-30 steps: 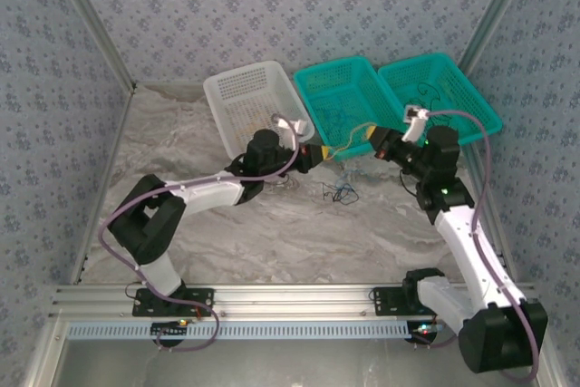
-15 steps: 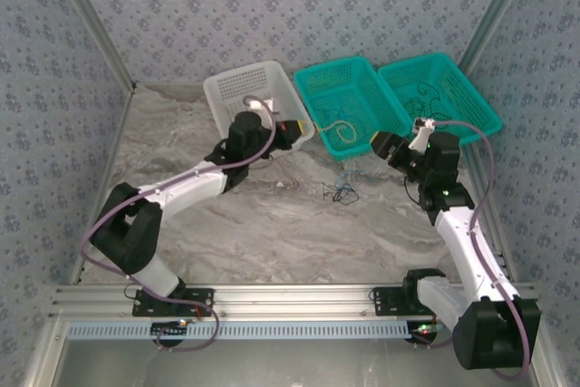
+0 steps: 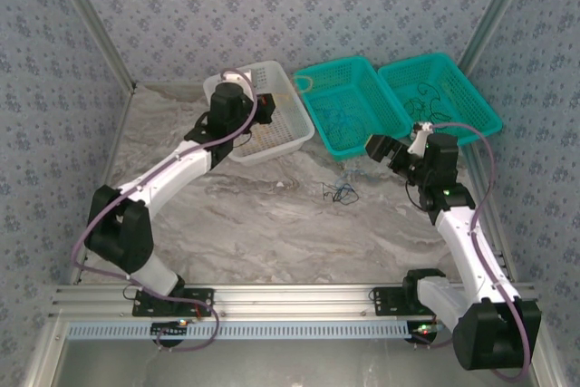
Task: Untangle the cables
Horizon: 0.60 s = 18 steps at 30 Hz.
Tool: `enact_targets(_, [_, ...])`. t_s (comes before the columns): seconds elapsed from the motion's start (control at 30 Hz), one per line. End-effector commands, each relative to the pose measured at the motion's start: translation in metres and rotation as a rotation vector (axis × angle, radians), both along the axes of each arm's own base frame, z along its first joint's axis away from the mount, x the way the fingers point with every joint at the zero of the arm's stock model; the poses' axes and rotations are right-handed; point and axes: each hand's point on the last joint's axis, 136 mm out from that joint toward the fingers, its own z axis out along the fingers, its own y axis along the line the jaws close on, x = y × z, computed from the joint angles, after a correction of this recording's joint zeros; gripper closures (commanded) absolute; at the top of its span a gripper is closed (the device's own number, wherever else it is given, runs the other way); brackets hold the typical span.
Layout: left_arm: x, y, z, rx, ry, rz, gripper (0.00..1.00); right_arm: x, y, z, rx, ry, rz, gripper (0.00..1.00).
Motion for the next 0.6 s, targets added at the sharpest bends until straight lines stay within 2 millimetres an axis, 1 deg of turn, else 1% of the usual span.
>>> enact_targets(0.0, [0.014, 0.02, -0.037, 0.156, 0.103, 0.109, 1.0, -0.003, -0.004, 0.015, -0.043, -0.034, -0.008, 0.0])
enact_targets(0.03, [0.016, 0.022, -0.048, 0.186, 0.144, 0.125, 1.0, -0.005, -0.004, 0.012, -0.053, -0.024, -0.006, 0.0])
enact_targets(0.1, [0.018, 0.025, -0.067, 0.228, 0.217, 0.146, 0.93, -0.009, -0.005, 0.004, -0.08, 0.005, -0.006, 0.0])
enact_targets(0.13, [0.017, 0.027, -0.074, 0.249, 0.249, 0.155, 0.87, -0.011, -0.007, -0.002, -0.096, 0.026, -0.01, 0.0])
enact_targets(0.2, [0.014, 0.031, -0.082, 0.281, 0.283, 0.174, 0.75, -0.016, -0.01, -0.015, -0.129, 0.07, -0.023, 0.0])
enact_targets(0.23, [0.013, 0.034, -0.083, 0.297, 0.289, 0.187, 0.65, -0.018, -0.013, -0.021, -0.145, 0.092, -0.032, 0.0])
enact_targets(0.3, [0.009, 0.041, -0.081, 0.321, 0.287, 0.215, 0.4, -0.022, -0.018, -0.035, -0.167, 0.129, -0.055, 0.0])
enact_targets(0.33, [0.006, 0.045, -0.078, 0.331, 0.282, 0.226, 0.32, -0.023, -0.021, -0.043, -0.177, 0.151, -0.069, 0.0])
enact_targets(0.47, [-0.005, 0.05, -0.063, 0.317, 0.248, 0.229, 0.11, -0.027, -0.029, -0.074, -0.214, 0.233, -0.103, 0.0])
enact_targets(0.5, [-0.008, 0.05, -0.059, 0.303, 0.236, 0.223, 0.03, -0.028, -0.032, -0.084, -0.229, 0.264, -0.117, 0.0])
enact_targets(0.57, [-0.013, 0.047, -0.052, 0.262, 0.207, 0.206, 0.01, -0.027, -0.038, -0.101, -0.255, 0.317, -0.146, 0.02])
